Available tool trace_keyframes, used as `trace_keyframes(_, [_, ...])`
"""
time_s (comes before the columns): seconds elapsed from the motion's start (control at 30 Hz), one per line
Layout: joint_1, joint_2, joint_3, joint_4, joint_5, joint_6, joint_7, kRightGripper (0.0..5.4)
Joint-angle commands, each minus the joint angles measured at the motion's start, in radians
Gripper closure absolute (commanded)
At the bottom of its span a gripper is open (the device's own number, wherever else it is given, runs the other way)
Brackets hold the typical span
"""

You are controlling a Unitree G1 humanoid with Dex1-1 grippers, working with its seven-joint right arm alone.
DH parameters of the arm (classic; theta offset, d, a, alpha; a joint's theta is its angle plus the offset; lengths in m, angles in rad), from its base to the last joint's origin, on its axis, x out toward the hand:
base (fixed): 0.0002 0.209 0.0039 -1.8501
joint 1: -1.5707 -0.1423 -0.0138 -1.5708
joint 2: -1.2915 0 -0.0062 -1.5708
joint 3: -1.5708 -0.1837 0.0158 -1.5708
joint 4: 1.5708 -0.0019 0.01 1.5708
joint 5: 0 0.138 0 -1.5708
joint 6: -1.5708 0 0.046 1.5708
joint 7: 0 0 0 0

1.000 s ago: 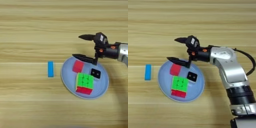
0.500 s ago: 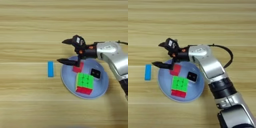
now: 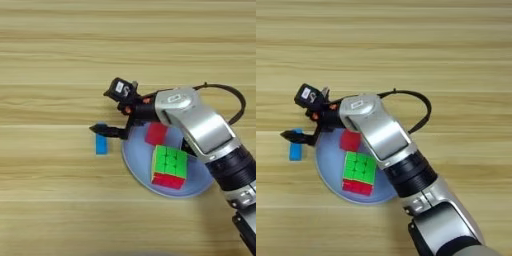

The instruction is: Move the objects on the table

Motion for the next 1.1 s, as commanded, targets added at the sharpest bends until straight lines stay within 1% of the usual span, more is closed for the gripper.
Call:
trace_keyframes(0.03, [-0.048,-0.009,0.002,-0.013,-0.023,-0.019,-0.033,0.03])
trace_keyframes(0.07, [-0.047,-0.008,0.004,-0.005,-0.029,-0.015,-0.040,0.03])
trace_keyframes(0.2, [-0.044,0.029,-0.002,0.033,-0.058,0.008,-0.111,0.03])
trace_keyframes(0.37, [-0.026,0.074,0.011,0.027,-0.079,0.022,-0.181,0.03])
trace_keyframes(0.5, [0.003,0.088,0.046,0.017,-0.076,0.032,-0.174,0.03])
trace_keyframes(0.57, [0.014,0.099,0.051,0.013,-0.067,0.045,-0.171,0.03])
trace_keyframes(0.7, [0.015,0.117,0.059,0.033,-0.079,0.037,-0.190,0.03])
trace_keyframes(0.93, [0.017,0.120,0.071,0.071,-0.086,0.031,-0.191,0.03])
trace_keyframes(1.1, [0.008,0.118,0.079,0.105,-0.094,0.030,-0.191,0.50])
